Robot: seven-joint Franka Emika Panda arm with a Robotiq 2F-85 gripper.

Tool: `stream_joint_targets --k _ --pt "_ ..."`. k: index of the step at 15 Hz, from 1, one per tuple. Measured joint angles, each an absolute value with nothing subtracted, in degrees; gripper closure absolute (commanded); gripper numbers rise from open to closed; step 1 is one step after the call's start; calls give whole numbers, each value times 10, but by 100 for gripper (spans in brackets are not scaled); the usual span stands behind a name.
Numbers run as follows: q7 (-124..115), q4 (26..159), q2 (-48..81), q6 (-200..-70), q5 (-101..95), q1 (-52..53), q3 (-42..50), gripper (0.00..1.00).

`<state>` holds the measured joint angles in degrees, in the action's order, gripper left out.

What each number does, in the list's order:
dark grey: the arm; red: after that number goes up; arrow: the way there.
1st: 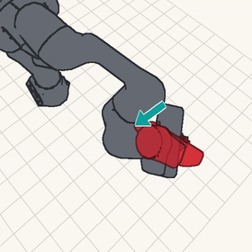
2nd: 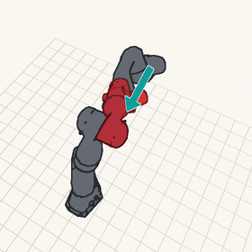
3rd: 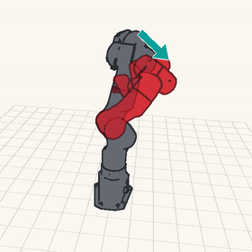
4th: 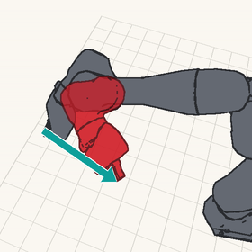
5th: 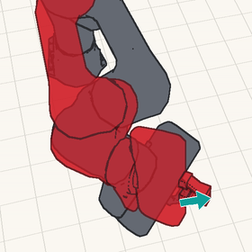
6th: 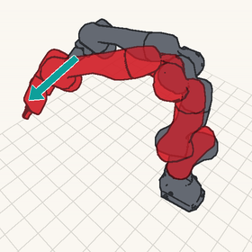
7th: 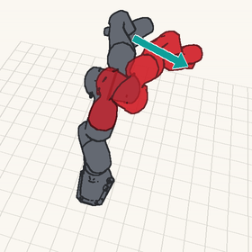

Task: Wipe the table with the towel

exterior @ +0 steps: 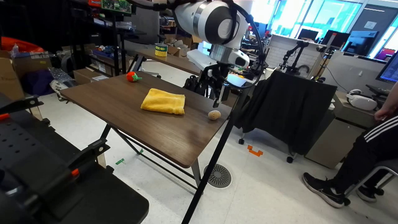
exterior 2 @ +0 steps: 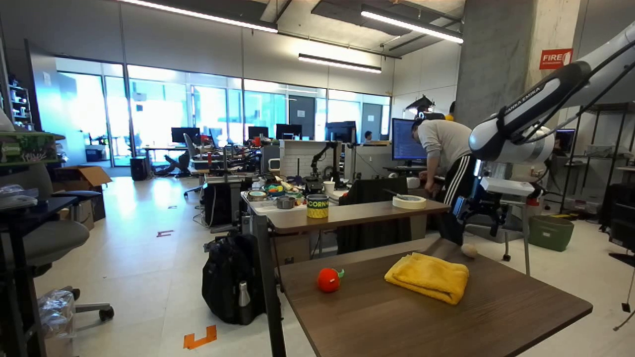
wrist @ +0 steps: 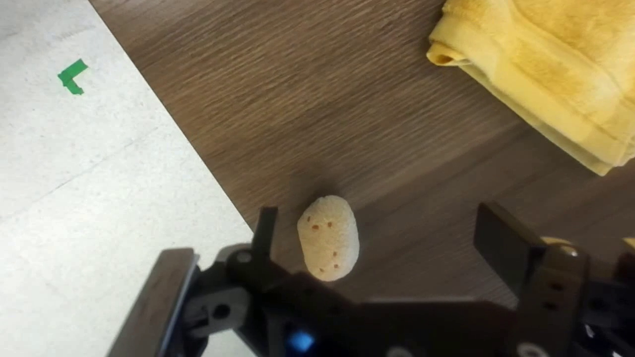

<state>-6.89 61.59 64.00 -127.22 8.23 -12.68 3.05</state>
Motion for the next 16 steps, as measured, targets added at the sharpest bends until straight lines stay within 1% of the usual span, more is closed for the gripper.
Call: stream_joint_targets --k 6,16 --pt "-91 476 748 -1248 44 -88 44 0" --pt "-93 475 754 -1249 44 -91 53 0"
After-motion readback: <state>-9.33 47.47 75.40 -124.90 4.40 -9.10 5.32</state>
